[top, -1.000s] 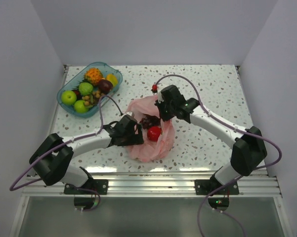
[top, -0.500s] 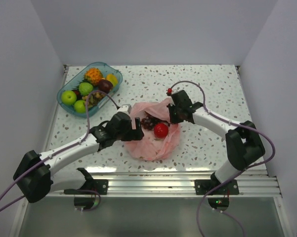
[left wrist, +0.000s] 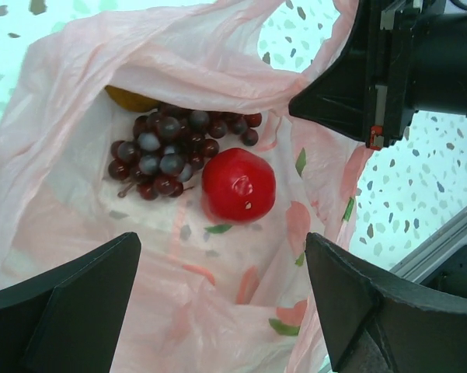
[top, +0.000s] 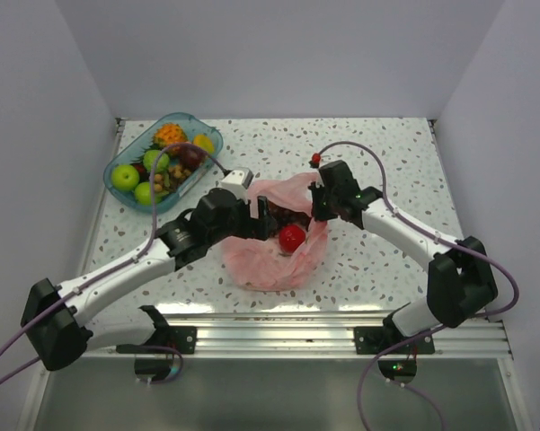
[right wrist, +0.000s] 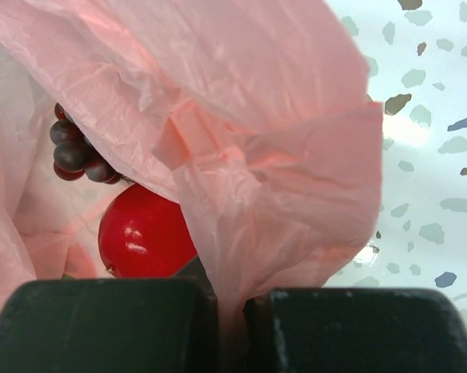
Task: Untie the knot of the plastic bag and take out the fruit
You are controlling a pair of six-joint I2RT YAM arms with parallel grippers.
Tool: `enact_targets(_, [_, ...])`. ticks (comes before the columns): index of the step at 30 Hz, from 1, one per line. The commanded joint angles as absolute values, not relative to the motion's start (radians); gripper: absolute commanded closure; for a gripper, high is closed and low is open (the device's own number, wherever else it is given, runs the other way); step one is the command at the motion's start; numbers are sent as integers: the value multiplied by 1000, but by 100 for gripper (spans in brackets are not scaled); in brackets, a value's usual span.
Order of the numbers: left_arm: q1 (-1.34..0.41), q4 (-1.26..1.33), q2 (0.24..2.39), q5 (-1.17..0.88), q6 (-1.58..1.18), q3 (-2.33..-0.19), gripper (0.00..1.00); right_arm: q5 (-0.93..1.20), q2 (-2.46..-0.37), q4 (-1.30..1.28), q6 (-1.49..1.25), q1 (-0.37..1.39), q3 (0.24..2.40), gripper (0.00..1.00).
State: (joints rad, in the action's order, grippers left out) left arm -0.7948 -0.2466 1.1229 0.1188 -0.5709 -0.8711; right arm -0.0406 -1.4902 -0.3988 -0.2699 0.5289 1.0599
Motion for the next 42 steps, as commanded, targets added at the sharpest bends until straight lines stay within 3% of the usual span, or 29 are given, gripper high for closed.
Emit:
enact_targets(1, [-827,-138,1232,92,-535,-922,7,-81,-1459,-417,-317,525,1078,100])
enact_targets(8, [-876,-114,1497,146,-577,-1035,7,-85,-1450,-391,-328,523,1008,100])
enact_targets(23, [-945,-144,1772,230,-635,-1149,11,-40,-1427,-344,-373,523,905,100])
enact_targets(29, [-965,-186,1769,259,-638,-1158,23,-43,-1416,-342,-373,522,893,100])
enact_targets(36, [-965,-236,1680,290,-635,-1152,51,-40,-1404,-342,-374,522,887,100])
enact_targets(42, [-945,-354,1539,357,-571,-1244,53,-54,-1379,-356,-368,522,873,100])
